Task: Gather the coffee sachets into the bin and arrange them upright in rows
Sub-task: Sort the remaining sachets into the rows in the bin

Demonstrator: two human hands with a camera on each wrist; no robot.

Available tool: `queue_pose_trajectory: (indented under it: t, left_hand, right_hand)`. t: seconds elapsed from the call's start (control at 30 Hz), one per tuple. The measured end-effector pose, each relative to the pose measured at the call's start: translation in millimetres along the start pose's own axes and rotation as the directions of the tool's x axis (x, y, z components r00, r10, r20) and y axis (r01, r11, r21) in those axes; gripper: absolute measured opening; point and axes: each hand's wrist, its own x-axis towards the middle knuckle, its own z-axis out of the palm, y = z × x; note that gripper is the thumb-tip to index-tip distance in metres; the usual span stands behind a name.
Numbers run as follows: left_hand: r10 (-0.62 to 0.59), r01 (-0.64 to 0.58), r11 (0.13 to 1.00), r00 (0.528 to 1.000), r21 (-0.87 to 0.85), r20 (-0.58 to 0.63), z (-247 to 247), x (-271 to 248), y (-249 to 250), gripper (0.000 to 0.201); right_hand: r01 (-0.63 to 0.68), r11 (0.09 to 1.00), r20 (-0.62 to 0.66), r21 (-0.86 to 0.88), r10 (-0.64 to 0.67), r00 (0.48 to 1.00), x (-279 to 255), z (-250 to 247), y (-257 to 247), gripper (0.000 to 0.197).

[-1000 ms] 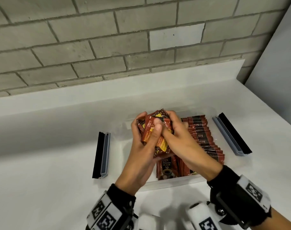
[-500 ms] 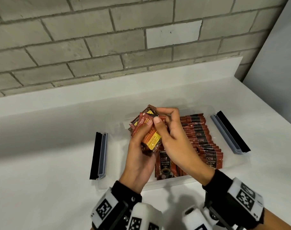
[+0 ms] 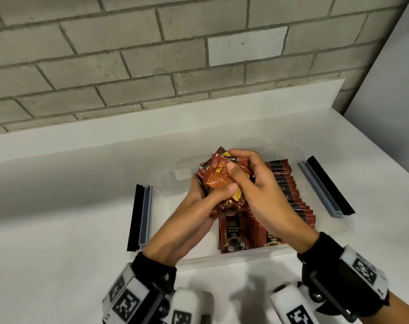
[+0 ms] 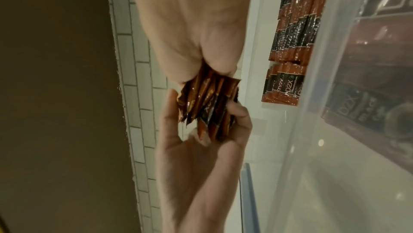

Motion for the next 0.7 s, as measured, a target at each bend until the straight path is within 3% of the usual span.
queue_pose_trajectory:
  t: [0.13,0.23,0.3,0.37,0.4,0.47,0.53,0.6,0.7]
  left_hand:
    - [0.029,-0.028,0.998,1.000,-0.057,0.007,-8.7,-2.7,6.9,0.056]
    - [0.051,-0.049,0.996,0.998,-0.071,0.034,-6.6,-4.3,7.9,0.070]
    - [0.049,-0.041,0.990,0.997,-0.137,0.059,-0.5,-4.3,3.2,0.059]
    - [0.059,-0.033,0.955,0.995,-0.293,0.080,6.1,-3.2,-2.9,0.028]
    - [0.069,-0.034,0.929,0.994,-0.368,0.082,8.5,-2.7,-4.5,0.023]
    - [0.088,-0.037,0.893,0.992,-0.449,0.093,9.0,-1.1,-7.3,0.023]
    - [0.125,-0.075,0.892,0.989,-0.446,0.084,8.4,-1.6,-5.6,0.032]
    - [0.178,-0.149,0.909,0.983,-0.388,0.040,8.3,-1.3,-4.2,0.044]
    - [0.214,-0.191,0.898,0.977,-0.396,0.013,7.5,-0.2,-4.6,0.051]
  right_hand:
    - [-0.023,0.982,-0.001,0.189,0.023,1.000,-3.5,-0.3,-5.4,0.029]
    - [-0.040,0.962,-0.007,0.270,0.044,0.999,-4.9,2.7,-8.5,0.018]
    - [-0.034,0.970,-0.031,0.242,0.043,0.999,-5.7,8.7,-8.8,0.013]
    - [-0.004,0.987,-0.063,0.161,0.014,0.998,-7.2,14.6,-8.1,0.014]
    - [0.008,0.993,-0.078,0.119,0.001,0.997,-7.3,16.5,-6.5,0.015]
    - [0.027,0.999,-0.073,0.017,-0.025,0.997,-8.8,17.1,-4.5,0.016]
    - [0.066,0.969,-0.066,-0.240,-0.084,0.994,-8.3,15.1,1.1,0.016]
    - [0.142,0.829,-0.087,-0.541,-0.223,0.971,-6.8,12.8,7.1,0.016]
    - [0.214,0.735,-0.084,-0.643,-0.345,0.935,-4.5,15.6,11.0,0.013]
